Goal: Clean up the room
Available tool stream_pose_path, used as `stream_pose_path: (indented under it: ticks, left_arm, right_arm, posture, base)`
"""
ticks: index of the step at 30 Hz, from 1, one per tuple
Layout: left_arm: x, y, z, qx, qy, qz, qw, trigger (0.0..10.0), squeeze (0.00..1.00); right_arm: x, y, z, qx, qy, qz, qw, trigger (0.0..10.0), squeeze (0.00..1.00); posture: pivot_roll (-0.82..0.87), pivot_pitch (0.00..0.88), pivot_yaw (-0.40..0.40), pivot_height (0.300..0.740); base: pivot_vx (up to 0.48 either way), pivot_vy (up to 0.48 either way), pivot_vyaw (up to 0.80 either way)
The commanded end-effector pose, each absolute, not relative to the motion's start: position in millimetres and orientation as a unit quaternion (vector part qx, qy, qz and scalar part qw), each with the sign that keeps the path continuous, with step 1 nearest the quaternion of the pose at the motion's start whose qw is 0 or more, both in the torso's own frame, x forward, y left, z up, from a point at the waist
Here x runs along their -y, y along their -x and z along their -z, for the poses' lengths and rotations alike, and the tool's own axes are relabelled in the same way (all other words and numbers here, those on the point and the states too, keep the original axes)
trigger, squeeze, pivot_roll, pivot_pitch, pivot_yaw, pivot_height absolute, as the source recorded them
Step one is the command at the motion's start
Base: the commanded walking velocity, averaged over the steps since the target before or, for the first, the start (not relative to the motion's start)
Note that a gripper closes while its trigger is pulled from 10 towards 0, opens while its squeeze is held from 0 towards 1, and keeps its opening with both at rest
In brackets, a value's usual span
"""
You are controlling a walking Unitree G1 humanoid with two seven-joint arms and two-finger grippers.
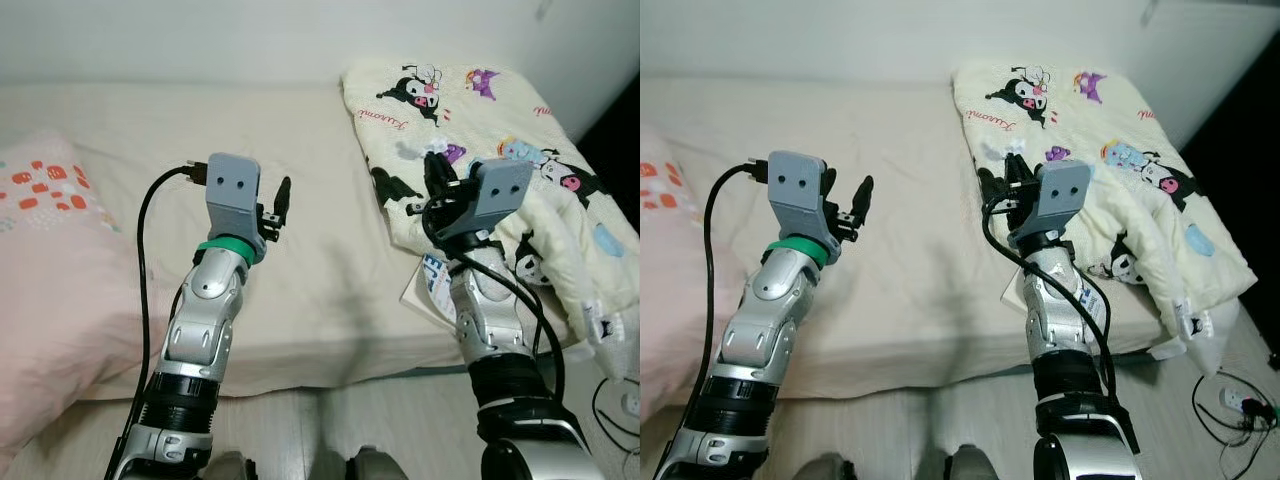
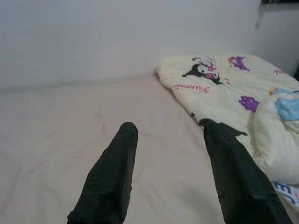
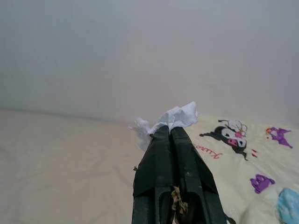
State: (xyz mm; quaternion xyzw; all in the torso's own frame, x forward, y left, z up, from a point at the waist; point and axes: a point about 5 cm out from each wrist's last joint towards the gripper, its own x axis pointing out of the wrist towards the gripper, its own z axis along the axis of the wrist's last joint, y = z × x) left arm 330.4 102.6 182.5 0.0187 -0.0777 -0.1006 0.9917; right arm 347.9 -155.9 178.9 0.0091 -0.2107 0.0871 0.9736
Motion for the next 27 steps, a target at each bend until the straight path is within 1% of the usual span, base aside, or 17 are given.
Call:
stream_pose_path:
  ticks: [1, 4, 20, 23, 27]
  left_arm:
    - [-100, -330, -176, 0.073, -0.03, 0.108, 0.991, 10.0, 0.0]
    - [-96, -327, -170, 0.074, -0.029, 0.122, 0.989, 10.0, 0.0]
    - [-95, -324, -169, 0.072, -0.029, 0.123, 0.989, 10.0, 0.0]
    - [-95, -324, -169, 0.074, -0.03, 0.123, 0.989, 10.0, 0.0]
    - [-96, -324, -170, 0.074, -0.028, 0.123, 0.989, 10.0, 0.0]
  right_arm:
    - [158, -344, -172, 0.199, -0.011, -0.081, 0.977, 10.0, 0.0]
    - [149, -341, -167, 0.193, -0.019, -0.095, 0.976, 10.0, 0.0]
    - [134, -338, -163, 0.183, -0.025, -0.111, 0.977, 10.0, 0.0]
    - [132, -338, -163, 0.181, -0.027, -0.112, 0.977, 10.0, 0.0]
    - [130, -338, -162, 0.178, -0.03, -0.113, 0.977, 10.0, 0.0]
  posture:
    - [-0.02, 0.0, -0.02, 0.708]
    - [-0.03, 0.0, -0.016, 0.708]
    - [-0.02, 0.0, -0.009, 0.708]
    - [-0.02, 0.0, -0.008, 0.708]
    - [-0.02, 0.0, -0.007, 0.708]
  base:
    - [0.0, 0.0, 0.0]
    - [0.0, 0.0, 0.0]
    - [0.0, 0.0, 0.0]
    - [-0.269, 0.0, 0.0]
    - [-0.429, 0.0, 0.0]
